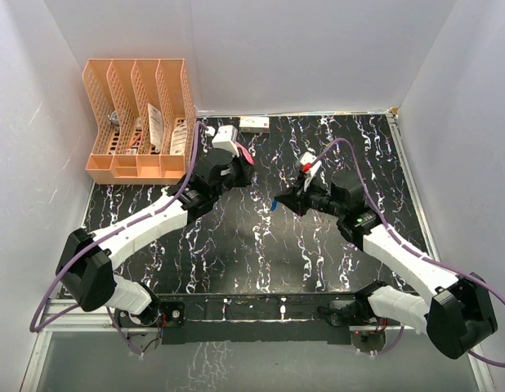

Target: Put the keys on the keyring

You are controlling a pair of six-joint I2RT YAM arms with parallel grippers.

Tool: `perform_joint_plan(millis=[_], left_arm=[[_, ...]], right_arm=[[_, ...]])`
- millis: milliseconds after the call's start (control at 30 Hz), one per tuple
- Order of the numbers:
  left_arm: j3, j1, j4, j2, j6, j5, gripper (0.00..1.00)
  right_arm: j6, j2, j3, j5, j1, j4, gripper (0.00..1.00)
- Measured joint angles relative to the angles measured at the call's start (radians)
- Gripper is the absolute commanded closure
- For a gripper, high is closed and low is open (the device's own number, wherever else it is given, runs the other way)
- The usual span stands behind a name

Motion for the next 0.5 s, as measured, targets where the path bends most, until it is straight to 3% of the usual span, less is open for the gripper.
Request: perform_joint_plan(millis=[500], left_arm=[[-0.026, 0.0, 0.006, -0.006, 0.013, 0.002, 1.0]], right_arm=[[0.037, 0.029, 0.033, -0.013, 0.0, -0.041, 1.0]])
